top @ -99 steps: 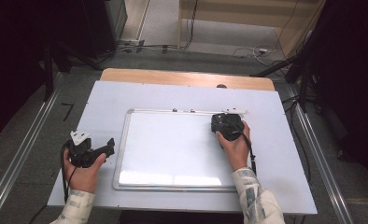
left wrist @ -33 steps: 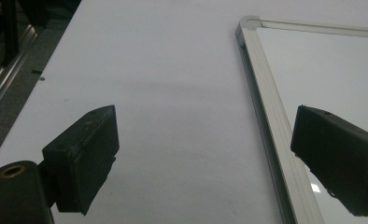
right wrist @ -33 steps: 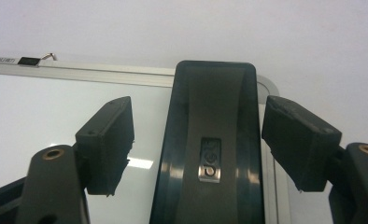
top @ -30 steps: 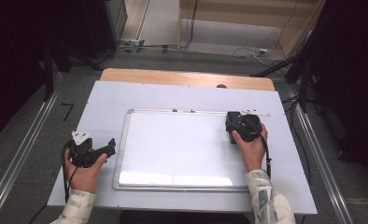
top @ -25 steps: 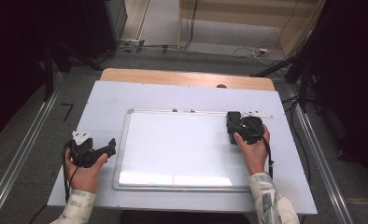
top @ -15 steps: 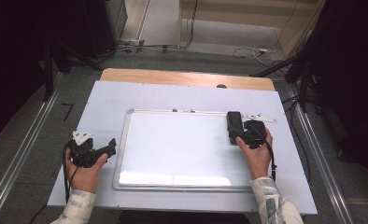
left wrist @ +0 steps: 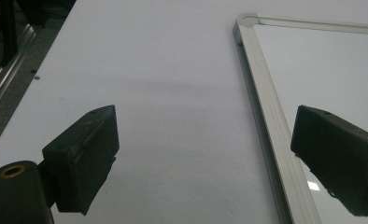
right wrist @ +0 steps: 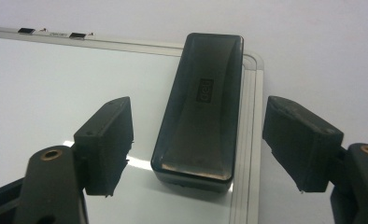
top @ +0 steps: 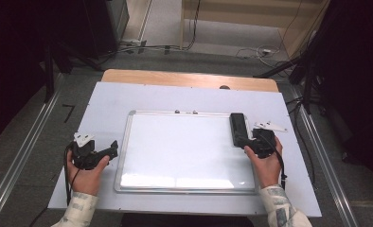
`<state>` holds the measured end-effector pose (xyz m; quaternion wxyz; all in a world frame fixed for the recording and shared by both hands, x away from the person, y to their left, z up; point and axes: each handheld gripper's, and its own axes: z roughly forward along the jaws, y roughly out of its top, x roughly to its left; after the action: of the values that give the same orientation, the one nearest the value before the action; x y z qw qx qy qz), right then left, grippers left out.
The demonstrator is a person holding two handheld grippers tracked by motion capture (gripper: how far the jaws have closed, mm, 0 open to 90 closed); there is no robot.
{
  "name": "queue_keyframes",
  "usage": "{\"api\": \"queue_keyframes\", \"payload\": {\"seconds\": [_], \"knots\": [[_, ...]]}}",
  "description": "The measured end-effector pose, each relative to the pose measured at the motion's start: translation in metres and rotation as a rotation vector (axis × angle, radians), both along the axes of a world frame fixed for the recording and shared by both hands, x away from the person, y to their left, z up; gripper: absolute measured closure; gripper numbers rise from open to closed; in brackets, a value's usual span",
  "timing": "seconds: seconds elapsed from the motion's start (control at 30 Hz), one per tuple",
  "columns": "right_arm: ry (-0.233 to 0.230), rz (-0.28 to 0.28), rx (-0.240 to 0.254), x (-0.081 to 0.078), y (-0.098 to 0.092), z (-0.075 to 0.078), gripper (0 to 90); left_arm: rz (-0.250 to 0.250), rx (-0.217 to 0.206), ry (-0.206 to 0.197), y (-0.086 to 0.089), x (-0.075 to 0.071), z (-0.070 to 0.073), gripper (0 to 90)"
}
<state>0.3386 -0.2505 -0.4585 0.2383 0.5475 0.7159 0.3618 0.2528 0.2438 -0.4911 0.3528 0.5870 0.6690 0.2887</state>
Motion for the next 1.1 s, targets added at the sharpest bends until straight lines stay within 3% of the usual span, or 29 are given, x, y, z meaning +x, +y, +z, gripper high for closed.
{"api": "queue_keyframes", "payload": {"seconds": [1.1], "knots": [[-0.014,-0.023,0.001,-0.039,-0.037,0.004,23.6,-0.006,-0.001,-0.002,-0.001,0.000,0.000,8.5]]}}
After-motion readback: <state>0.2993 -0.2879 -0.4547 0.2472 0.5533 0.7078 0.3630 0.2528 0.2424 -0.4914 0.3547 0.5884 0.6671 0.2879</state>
